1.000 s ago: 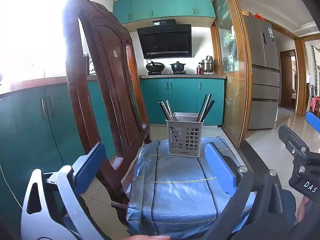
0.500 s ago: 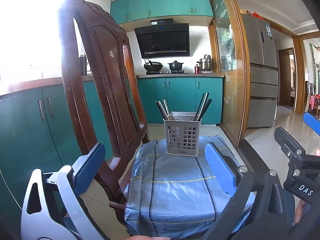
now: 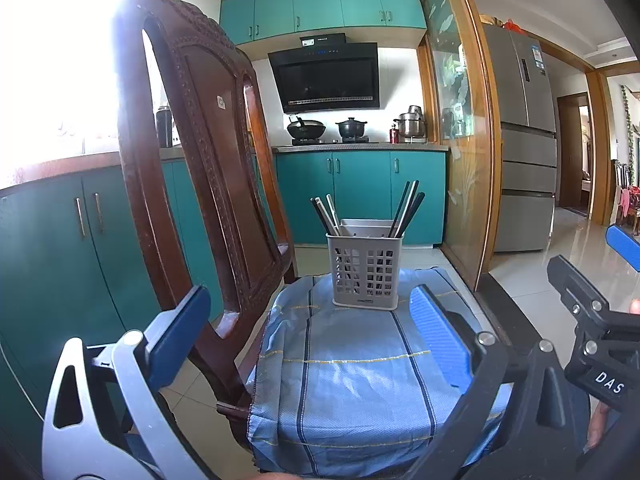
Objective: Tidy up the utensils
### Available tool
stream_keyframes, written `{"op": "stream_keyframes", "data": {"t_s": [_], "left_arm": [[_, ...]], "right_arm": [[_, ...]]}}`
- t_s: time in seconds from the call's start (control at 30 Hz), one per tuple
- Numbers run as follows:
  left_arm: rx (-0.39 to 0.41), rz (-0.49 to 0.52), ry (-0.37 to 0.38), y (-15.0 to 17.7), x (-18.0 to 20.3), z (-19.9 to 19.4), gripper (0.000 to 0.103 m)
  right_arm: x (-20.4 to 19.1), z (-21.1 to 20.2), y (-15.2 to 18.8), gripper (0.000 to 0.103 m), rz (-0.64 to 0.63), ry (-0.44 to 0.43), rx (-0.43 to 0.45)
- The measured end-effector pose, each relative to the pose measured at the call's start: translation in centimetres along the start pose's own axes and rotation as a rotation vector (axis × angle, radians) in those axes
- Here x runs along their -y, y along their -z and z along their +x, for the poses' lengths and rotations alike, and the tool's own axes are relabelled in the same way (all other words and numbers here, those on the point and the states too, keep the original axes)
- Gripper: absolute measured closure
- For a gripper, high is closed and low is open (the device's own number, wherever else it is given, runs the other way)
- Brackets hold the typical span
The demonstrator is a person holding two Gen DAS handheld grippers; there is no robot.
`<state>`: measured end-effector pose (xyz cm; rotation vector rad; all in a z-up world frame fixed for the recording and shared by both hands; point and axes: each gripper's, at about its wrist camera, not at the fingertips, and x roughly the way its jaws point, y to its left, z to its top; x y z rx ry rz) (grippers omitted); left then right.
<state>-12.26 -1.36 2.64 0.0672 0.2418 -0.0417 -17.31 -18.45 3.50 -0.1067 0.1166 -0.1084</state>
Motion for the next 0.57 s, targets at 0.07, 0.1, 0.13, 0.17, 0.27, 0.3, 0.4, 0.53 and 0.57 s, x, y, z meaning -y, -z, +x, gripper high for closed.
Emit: {"op": "stream_keyframes", "data": {"t_s": [0.07, 0.1, 0.13, 0.17, 0.27, 0.3, 0.4, 0.53, 0.57], "left_arm": [[-0.009, -0.003, -0.001, 0.1, 0.0, 0.3, 0.004], [-0.012, -0.004, -0.001, 0.1, 0.0, 0.4, 0.004], [-0.015, -0.005, -0.002, 0.1, -0.1, 0.6, 0.004], [-0.016, -0.006, -0.004, 0.1, -0.1, 0.7, 0.004], [-0.016, -0.007, -0.007, 0.1, -0.2, 1.0, 0.004], [-0.017, -0.006, -0.007, 0.1, -0.1, 1.0, 0.004], [-0.028, -0.005, -0.001, 0.2, 0.1, 1.4, 0.004], [-0.064, -0.007, 0.000, 0.5, 0.2, 2.4, 0.004], [-0.077, -0.008, 0.001, 0.6, 0.2, 2.7, 0.004]], "right_arm": [[0.1, 0.2, 0.2, 0.003, -0.001, 0.000, -0.003], [0.1, 0.3, 0.2, 0.003, -0.002, 0.000, -0.004], [0.1, 0.4, 0.3, 0.003, -0.001, -0.001, -0.007], [0.1, 0.5, 0.3, 0.003, -0.001, -0.003, -0.009], [0.1, 0.9, 0.3, 0.003, -0.003, -0.005, -0.015], [0.1, 1.1, 0.4, 0.003, -0.003, -0.006, -0.017], [0.2, 1.6, 0.6, 0.003, 0.001, -0.005, -0.027], [0.4, 4.0, 1.1, 0.003, 0.017, -0.012, -0.113], [0.4, 5.1, 1.3, 0.003, 0.015, -0.018, -0.156]]}}
